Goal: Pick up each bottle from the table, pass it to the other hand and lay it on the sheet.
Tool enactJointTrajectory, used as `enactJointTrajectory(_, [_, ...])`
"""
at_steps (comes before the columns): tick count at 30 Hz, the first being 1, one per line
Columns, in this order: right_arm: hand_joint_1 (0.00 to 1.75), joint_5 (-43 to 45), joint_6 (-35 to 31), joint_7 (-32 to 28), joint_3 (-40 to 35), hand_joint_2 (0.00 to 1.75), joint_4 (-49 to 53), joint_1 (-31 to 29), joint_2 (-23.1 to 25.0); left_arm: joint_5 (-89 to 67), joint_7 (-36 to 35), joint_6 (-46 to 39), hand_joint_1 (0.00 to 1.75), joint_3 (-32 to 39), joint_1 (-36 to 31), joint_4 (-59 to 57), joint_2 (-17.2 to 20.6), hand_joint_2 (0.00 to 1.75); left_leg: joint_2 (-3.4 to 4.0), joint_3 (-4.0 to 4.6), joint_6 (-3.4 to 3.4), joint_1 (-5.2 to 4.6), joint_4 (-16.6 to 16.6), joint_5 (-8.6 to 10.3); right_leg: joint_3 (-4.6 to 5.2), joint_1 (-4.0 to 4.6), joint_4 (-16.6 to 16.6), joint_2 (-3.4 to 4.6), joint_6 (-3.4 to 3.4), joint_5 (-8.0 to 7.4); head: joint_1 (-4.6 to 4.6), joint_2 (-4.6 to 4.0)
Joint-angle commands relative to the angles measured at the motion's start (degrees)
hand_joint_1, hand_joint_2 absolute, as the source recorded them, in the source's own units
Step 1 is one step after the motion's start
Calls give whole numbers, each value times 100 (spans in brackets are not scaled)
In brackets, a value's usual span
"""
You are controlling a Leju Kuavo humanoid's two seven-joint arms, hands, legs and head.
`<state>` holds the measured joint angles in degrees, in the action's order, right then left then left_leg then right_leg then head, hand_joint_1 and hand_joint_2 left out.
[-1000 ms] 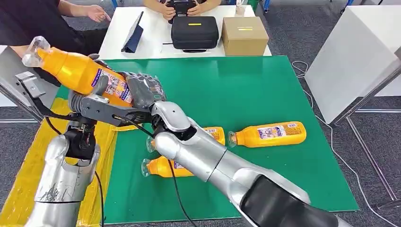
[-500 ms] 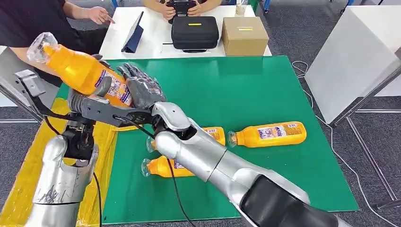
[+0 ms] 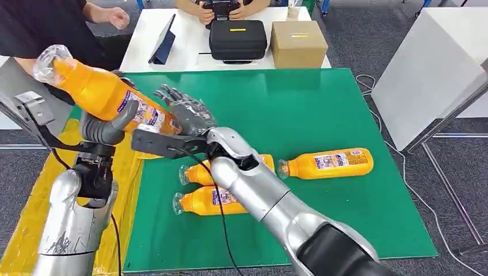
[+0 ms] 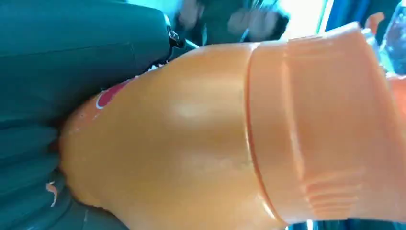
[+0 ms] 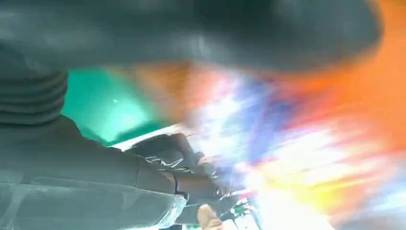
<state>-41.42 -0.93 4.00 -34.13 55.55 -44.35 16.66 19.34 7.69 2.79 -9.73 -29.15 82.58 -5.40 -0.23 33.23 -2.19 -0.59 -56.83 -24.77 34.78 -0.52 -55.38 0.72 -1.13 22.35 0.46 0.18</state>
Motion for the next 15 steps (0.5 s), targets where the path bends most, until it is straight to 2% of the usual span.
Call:
enactJointTrajectory(1, [0,509,1091,580,1239,0,3516,1172,-1740,-880,162,-222,175,397,53,392,698,175,-25,-19,16,11,-3,-12,-33,11,5,-34,3,16,2,0])
enactJointTrajectory(3, [0,738,1199,493,1465,0,3882,1413,-2044,-1017,226,-232,175,500,102,396,735,175,-43,-27,16,6,-1,-15,-45,8,9,-53,2,25,-5,0])
enactJointTrajectory(4, [0,1085,1171,307,1621,0,4062,1617,-2416,-1273,282,-304,175,473,77,342,895,175,-44,-21,12,5,-1,-9,-38,7,11,-53,0,19,0,2])
enactJointTrajectory(5, [0,1219,1182,207,1720,0,4105,1723,-2566,-1288,284,-298,175,496,57,298,948,175,-48,-27,14,5,-3,-14,-45,7,9,-59,1,25,-2,0])
enactJointTrajectory(7, [0,1310,1186,107,1797,0,4108,1815,-2675,-1291,297,-289,175,517,17,226,985,175,-39,-12,9,3,0,-6,-28,6,13,-48,-1,12,-2,0])
enactJointTrajectory(8, [0,1310,1186,107,1797,0,4108,1815,-2675,-1291,297,-289,175,517,17,226,985,175,-51,-47,21,9,-5,-26,-69,12,12,-66,1,34,-2,0])
enactJointTrajectory(10, [0,1296,1172,107,1714,0,4047,1759,-2615,-1291,306,-282,175,506,-3,195,958,175,-21,-3,9,-1,-5,-11,-16,1,6,-30,0,11,0,0])
enactJointTrajectory(12, [0,1271,1132,130,1666,0,4032,1732,-2596,-1328,318,-283,175,476,-5,203,967,175,-9,-9,13,-1,-7,-17,-20,1,2,-21,2,13,-4,0])
enactJointTrajectory(15, [0,1523,957,152,1930,0,4354,2213,-2944,-2303,385,-764,175,289,-155,-88,1265,175,-24,-8,13,1,-5,-11,-21,4,5,-37,2,13,-2,0])
